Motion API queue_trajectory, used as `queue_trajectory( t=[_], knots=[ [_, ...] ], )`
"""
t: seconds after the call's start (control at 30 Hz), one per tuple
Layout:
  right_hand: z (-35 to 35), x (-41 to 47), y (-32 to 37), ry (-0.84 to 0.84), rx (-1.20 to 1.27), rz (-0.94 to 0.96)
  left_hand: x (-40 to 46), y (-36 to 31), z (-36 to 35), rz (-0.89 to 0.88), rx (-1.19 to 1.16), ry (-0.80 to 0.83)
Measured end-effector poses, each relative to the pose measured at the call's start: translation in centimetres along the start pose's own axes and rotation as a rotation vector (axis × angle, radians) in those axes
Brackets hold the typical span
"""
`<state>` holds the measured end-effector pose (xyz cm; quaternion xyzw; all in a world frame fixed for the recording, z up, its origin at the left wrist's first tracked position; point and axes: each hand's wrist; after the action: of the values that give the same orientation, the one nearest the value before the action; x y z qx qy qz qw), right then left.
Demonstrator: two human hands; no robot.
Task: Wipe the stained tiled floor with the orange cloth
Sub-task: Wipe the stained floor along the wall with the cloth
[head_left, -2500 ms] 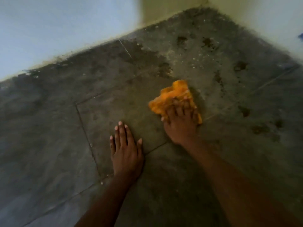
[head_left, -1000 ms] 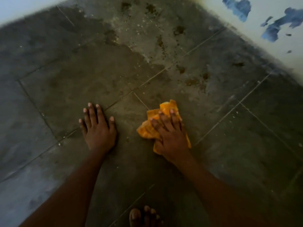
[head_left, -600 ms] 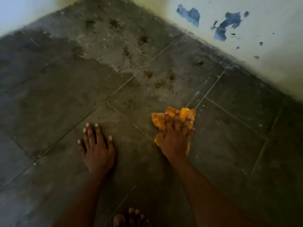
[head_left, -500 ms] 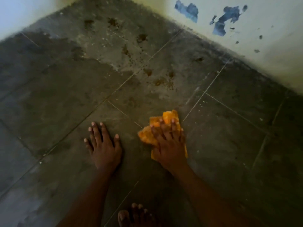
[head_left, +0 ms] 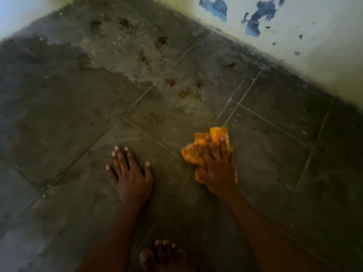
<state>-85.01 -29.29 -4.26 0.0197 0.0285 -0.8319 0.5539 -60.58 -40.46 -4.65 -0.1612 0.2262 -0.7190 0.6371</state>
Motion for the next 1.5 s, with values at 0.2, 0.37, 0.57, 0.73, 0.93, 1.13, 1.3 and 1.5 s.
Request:
queue_trajectory(
  t=[0.2,0.37,0.57,0.73,0.93,1.13,1.3,1.5],
  knots=[
    [-0.5,-2.1,-3.5,0.027,0.005,-0.369,0.4,-2.3,-1.2,-0.154,0.069,0.109],
    [0.5,0.6,-3.6,0.125,0.029,-0.333,0.1,-1.9,-1.5,-0.161,0.061,0.065],
    [-0.5,-7.8,-6.6,0.091,-0.014,-0.286,-0.4,-3.5,-2.8,-0.258,0.050,0.105],
    [1.2,-0.4,-9.3,0.235,0.210,-0.773,-0.7,-4.6,-3.9,-0.296,0.069,0.111],
    [-0.1,-6.6,-7.1,0.201,0.043,-0.322,-0.7,-5.0,-3.6,-0.276,0.018,0.123],
    [1.4,-1.3,-10.2,0.235,0.246,-0.938,-0.1,-4.1,-3.3,-0.277,-0.020,0.237],
    [1.9,3.4,-6.2,0.214,0.115,-0.519,0.5,-4.6,-2.2,-0.230,-0.100,0.269],
    [1.2,-1.7,0.8,-0.067,0.512,-0.151,0.1,-5.2,-2.3,-0.160,-0.298,0.164]
  ],
)
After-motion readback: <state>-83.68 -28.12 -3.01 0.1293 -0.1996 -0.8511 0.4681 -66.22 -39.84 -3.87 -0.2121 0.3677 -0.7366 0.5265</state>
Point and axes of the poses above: each hand's wrist, its own x-axis towards the middle knuckle, its own z-axis out of the back of the hand, y = z × x, and after that the axes turned 14 degrees about -x, right-handed
